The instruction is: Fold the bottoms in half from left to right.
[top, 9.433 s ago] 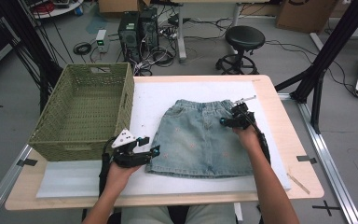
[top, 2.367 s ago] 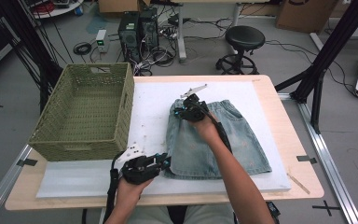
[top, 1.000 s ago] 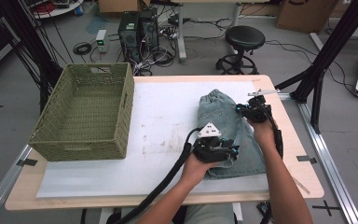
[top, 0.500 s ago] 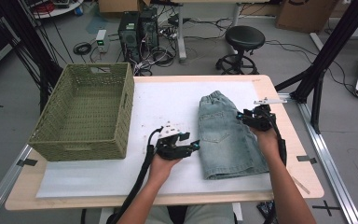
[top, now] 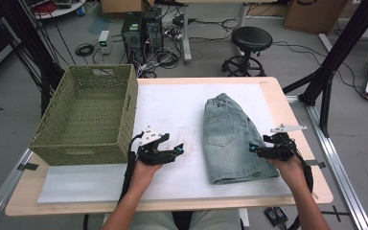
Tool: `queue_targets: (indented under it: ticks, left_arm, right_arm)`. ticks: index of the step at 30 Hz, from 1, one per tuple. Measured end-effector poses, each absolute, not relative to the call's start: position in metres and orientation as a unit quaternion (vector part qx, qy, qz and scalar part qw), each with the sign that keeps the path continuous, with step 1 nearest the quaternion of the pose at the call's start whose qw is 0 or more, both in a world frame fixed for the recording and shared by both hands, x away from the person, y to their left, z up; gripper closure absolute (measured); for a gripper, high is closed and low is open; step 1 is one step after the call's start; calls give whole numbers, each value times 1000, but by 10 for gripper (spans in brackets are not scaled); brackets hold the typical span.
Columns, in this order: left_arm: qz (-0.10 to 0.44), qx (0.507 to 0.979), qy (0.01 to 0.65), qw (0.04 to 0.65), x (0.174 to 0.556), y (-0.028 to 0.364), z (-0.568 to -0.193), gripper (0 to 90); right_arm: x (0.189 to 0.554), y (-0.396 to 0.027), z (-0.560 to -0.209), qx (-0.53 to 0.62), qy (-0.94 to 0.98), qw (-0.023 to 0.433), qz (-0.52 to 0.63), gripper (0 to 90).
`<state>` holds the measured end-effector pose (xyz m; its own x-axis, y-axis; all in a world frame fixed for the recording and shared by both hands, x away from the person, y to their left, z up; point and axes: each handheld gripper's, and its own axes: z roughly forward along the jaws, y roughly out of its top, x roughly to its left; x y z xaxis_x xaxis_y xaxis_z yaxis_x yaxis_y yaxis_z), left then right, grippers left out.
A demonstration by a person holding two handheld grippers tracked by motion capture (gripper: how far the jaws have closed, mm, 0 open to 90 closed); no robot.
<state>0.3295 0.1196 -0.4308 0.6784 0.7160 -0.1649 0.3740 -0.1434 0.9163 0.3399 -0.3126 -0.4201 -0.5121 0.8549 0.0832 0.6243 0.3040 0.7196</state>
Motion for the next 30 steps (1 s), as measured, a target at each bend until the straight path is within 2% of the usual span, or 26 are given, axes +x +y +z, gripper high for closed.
queue_targets:
  ticks: [2, 4, 8, 16, 19, 24, 30]
  left_arm:
    - [163, 743, 366, 536, 329, 125, -431, 284]
    - [165, 742, 365, 537, 329, 130, -431, 284]
    - [165, 743, 359, 541, 328, 135, -429, 284]
    - [168, 738, 362, 545, 330, 138, -426, 284]
    - [169, 752, 351, 532, 328, 139, -425, 284]
    - [173, 749, 358, 530, 327, 145, -425, 284]
    - [170, 749, 359, 530, 327, 145, -425, 284]
  right_arm:
    - [332, -313, -422, 467, 794, 160, 355, 277]
    - [325, -314, -423, 464, 800, 152, 350, 436]
    - [316, -314, -427, 477, 799, 134, 340, 593]
    - [313, -302, -427, 493, 794, 150, 324, 621]
    - [313, -299, -429, 486, 803, 149, 311, 712]
    - [311, -294, -432, 463, 819, 161, 297, 871]
    - [304, -297, -420, 457, 808, 192, 319, 882]
